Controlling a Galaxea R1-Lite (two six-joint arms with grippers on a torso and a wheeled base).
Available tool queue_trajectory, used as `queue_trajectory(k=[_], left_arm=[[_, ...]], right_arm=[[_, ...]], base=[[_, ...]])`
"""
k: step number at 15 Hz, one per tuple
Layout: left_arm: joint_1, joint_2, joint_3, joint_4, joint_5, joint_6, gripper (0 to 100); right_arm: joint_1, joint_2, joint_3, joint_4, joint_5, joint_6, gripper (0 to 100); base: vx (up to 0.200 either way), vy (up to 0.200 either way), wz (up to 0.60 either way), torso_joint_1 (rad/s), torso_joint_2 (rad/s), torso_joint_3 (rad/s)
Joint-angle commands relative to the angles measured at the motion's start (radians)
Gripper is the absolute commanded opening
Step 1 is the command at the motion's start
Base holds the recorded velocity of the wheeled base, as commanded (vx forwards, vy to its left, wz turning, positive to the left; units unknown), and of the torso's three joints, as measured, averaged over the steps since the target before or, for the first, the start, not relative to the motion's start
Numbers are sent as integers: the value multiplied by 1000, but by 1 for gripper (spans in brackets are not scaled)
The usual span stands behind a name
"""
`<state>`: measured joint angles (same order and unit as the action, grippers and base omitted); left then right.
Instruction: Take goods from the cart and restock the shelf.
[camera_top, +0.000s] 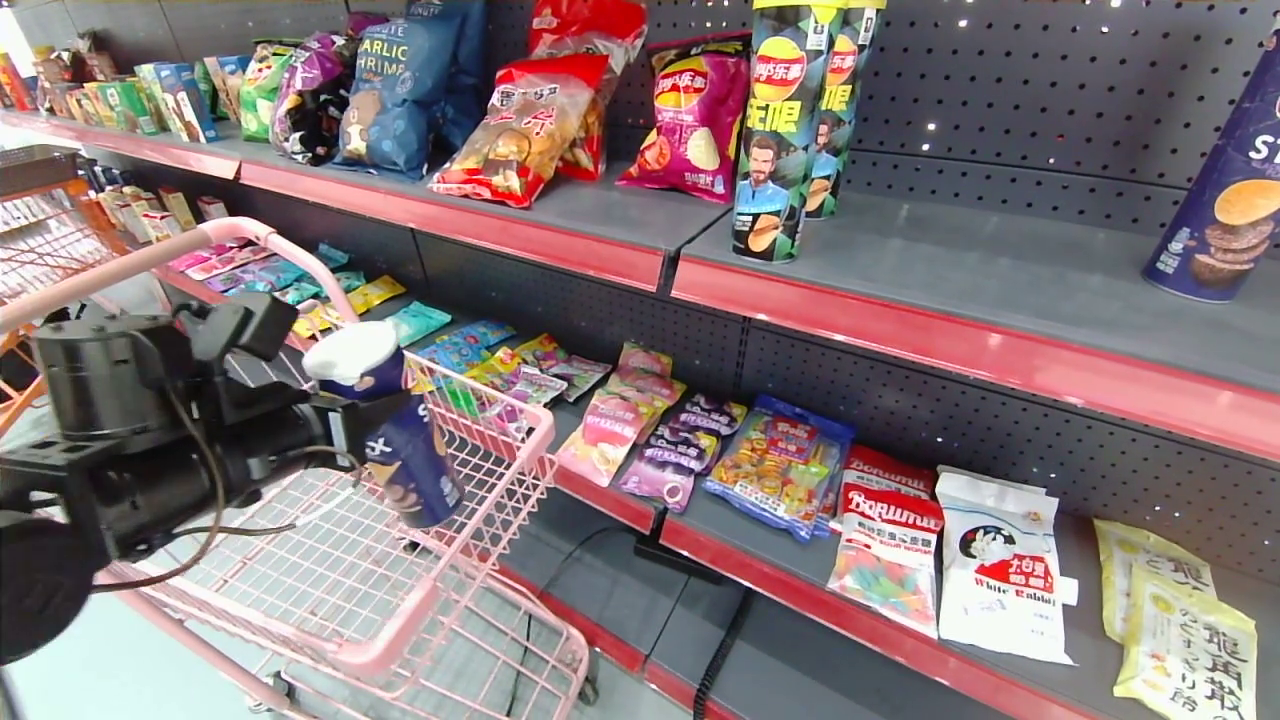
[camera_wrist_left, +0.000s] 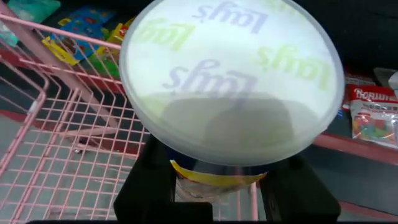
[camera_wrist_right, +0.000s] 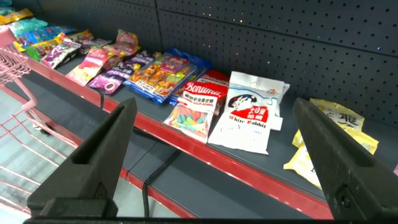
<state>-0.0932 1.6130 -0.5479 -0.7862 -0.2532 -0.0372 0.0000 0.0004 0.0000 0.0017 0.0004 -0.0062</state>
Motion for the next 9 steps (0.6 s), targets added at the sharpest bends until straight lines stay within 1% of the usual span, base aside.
queue_trajectory(k=[1,2,3,4,6,7,8,9], left_arm=[[30,-496,19,340,-3,-26,0],[30,-591,22,412,2,-26,0],[33,-663,22,447,12,-24,0],[49,-714,23,458,48,-23,0],[58,-777,29,463,149,-23,0],[58,-791,31,473,175,-21,0],[58,-832,29,533,203,-21,0],[58,-867,25,584,203,-16,0]], right_arm=[[-2,0,0,0,0,0,100],[0,1,0,0,0,0,100],[0,1,0,0,0,0,100],[0,1,0,0,0,0,100],[0,0,0,0,0,0,100],[0,1,0,0,0,0,100],[0,0,0,0,0,0,100],[0,0,0,0,0,0,100]], base=[[0,0,0,0,0,0],[0,0,0,0,0,0],[0,0,0,0,0,0],[0,0,0,61,-242,-154],[0,0,0,122,-405,-266],[0,0,0,159,-486,-325],[0,0,0,183,-505,-334],[0,0,0,193,-540,-344]])
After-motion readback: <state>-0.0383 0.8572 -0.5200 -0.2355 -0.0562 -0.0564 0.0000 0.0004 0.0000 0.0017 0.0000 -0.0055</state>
